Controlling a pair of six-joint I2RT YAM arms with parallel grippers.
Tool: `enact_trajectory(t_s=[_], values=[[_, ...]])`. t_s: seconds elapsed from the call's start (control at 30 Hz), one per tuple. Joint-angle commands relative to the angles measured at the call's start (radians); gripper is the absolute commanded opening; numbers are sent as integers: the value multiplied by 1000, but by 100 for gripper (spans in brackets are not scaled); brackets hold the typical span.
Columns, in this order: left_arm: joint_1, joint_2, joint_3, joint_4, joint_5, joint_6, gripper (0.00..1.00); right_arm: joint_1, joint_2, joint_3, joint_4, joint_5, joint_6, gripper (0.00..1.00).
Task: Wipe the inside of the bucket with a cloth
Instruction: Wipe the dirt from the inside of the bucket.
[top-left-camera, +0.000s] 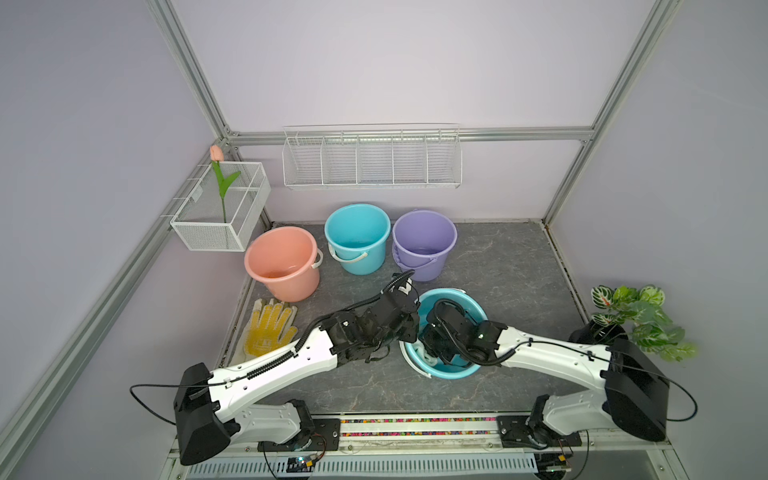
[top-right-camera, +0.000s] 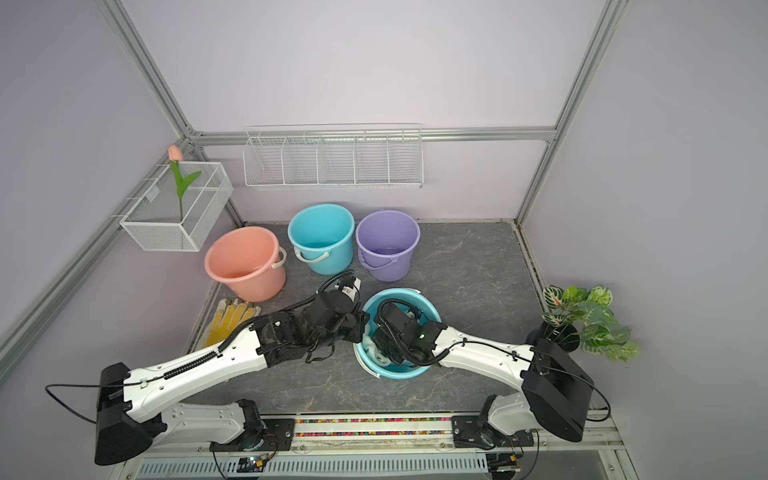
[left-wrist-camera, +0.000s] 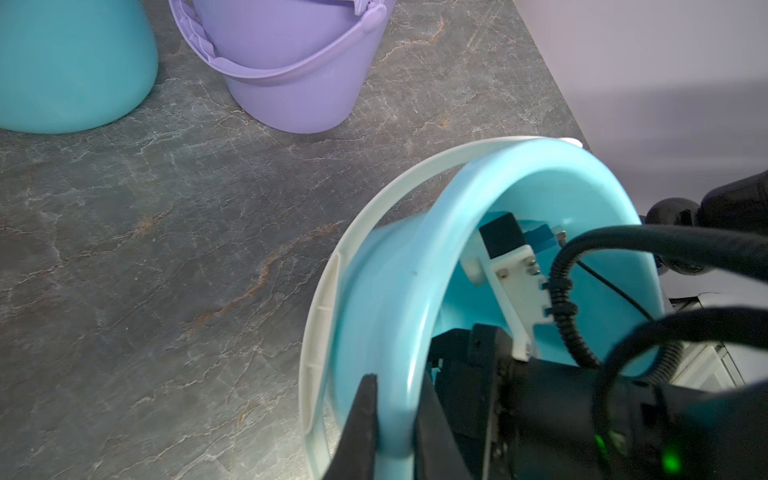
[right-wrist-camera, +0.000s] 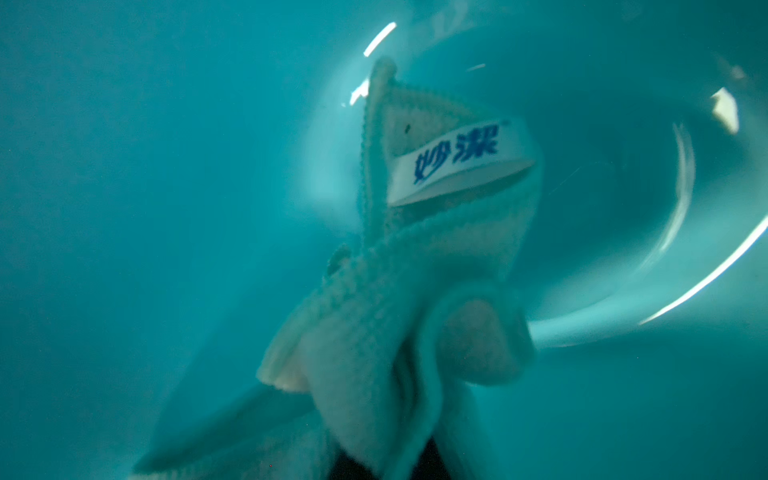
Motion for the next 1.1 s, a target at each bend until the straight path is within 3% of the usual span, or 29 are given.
enact_trajectory(t_s=[0.0,0.33,0.53,0.87,1.07], values=[[-13,-18,-12,-4,52,27,0,-17,57,0,-31,60,66,7],[-14,-38,-23,-12,40,25,0,-18,278,14,-7,58,82,7],[-13,-53,-35,-12,27,20,0,-17,325,22,-20,51,72,7],[-11,-67,-50,-23,-58,2,0,2,99,127,-247,164,-58,7],[17,-57,-60,-12,-32,5,0,12,-44,148,-304,184,-97,7]])
